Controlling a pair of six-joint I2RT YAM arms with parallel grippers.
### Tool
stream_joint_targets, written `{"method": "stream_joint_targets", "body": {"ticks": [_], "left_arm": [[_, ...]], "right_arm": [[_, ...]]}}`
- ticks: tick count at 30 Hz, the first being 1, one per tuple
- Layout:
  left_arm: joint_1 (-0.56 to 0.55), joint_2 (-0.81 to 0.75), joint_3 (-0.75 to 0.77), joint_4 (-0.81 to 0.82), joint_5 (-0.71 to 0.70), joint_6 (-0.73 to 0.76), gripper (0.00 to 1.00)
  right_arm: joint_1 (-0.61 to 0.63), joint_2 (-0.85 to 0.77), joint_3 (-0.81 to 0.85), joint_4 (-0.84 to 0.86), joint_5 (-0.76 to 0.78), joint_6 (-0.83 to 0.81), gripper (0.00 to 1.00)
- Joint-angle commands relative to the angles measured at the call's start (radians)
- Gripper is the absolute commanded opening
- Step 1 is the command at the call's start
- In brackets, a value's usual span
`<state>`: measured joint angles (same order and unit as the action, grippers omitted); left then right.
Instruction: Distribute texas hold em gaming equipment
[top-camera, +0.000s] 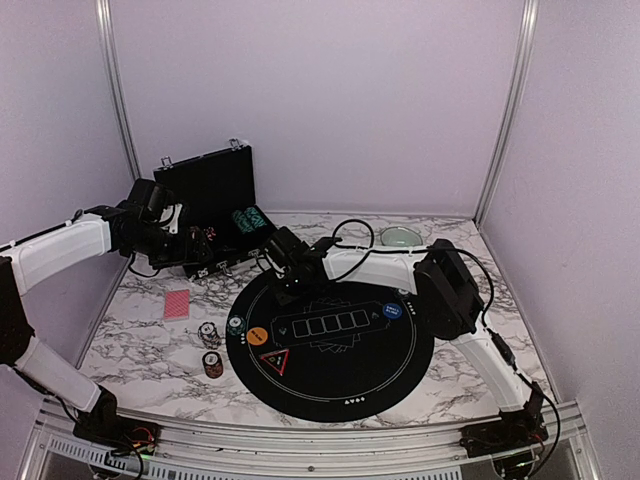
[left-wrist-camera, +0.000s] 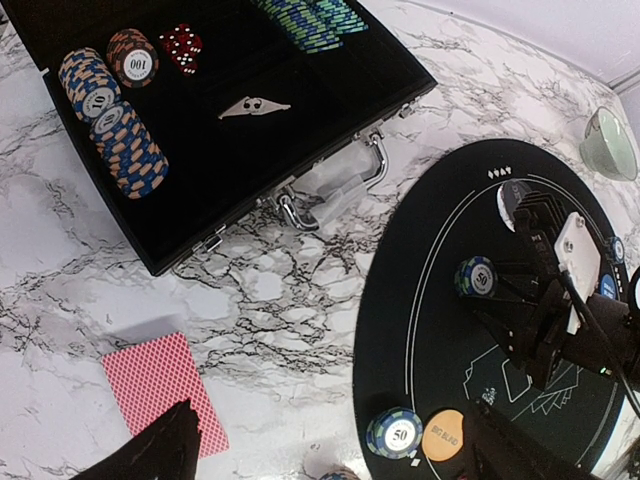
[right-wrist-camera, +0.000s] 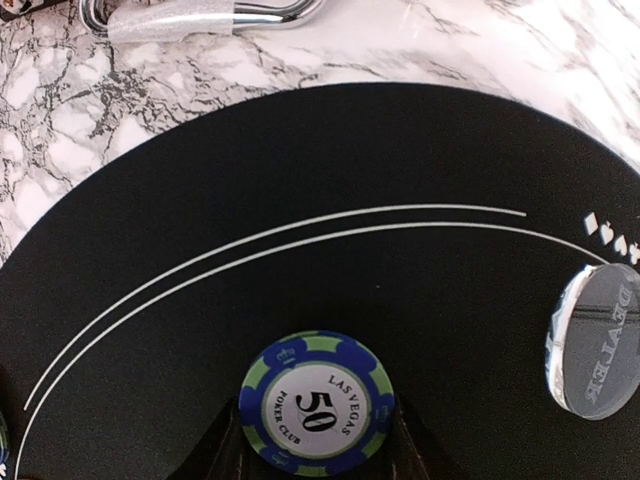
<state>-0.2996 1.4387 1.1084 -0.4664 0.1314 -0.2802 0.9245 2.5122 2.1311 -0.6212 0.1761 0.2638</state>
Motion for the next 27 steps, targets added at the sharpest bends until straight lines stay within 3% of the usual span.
{"method": "stream_joint_targets", "body": {"ticks": [1, 27], "left_arm": [[0.007, -0.023, -0.008, 0.025, 0.012, 0.01, 0.92], [0.008, -0.006, -0.01, 0.027, 0.015, 0.012, 0.92]], "right_arm": [[-0.004, 0.03, 0.009, -0.011, 0.023, 0.012, 0.31], [-0.126, 0.141, 0.132, 0.068, 0.021, -0.077, 0.29]]}}
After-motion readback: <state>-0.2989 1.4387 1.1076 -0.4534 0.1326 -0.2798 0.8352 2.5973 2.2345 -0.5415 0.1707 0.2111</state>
